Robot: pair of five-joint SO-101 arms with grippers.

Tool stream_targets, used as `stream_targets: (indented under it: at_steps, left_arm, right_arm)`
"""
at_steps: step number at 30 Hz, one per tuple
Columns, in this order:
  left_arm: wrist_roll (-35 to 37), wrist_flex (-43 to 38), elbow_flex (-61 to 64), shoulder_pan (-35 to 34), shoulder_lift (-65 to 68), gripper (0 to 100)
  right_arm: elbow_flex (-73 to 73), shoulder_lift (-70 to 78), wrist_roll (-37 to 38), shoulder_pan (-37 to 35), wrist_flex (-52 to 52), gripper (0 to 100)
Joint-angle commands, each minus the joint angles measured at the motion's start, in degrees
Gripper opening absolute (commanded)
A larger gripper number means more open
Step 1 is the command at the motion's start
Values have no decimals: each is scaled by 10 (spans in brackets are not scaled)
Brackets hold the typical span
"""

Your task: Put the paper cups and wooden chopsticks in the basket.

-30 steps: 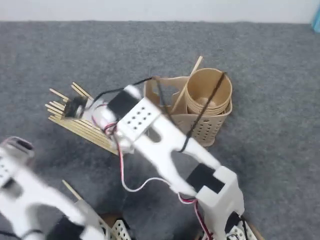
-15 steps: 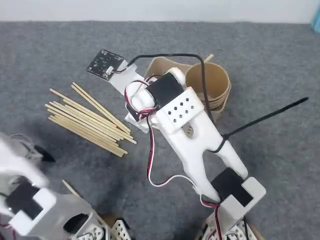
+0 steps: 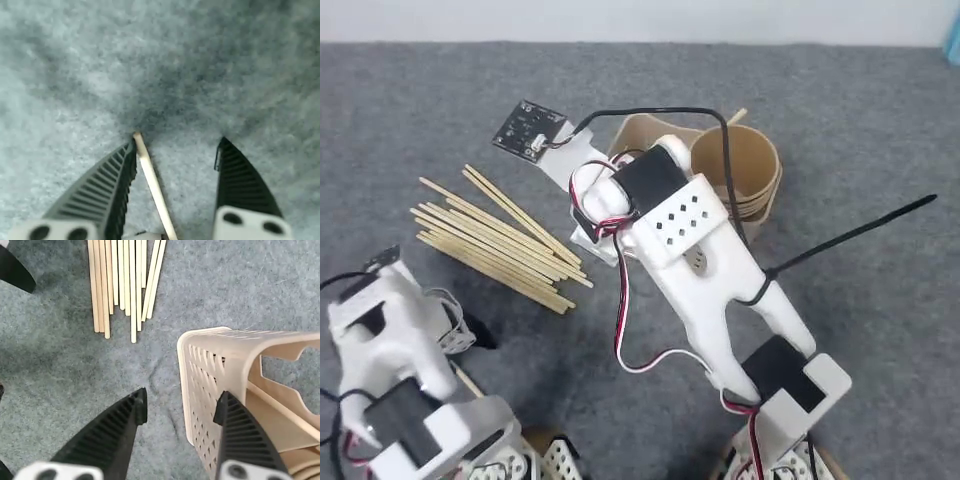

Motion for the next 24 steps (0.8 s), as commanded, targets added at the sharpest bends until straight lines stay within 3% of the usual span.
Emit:
stream_targets:
  at_steps: [1, 4, 9, 20, 24]
  left_arm:
    - [-10, -22, 11, -5, -19, 239]
    - [-10, -80, 47, -6, -19, 212]
    - [-49, -95, 60, 3, -25, 14]
    - [-47, -94, 59, 91, -25, 13]
    - [-2, -34, 23, 123, -25, 13]
  right_arm:
    - [-5, -40, 9, 4, 16, 224]
    - [-5, -41, 9, 4, 15, 224]
    - [-5, -41, 9, 0, 15, 224]
    - [-5, -41, 9, -5, 15, 224]
    - [-5, -41, 9, -4, 15, 224]
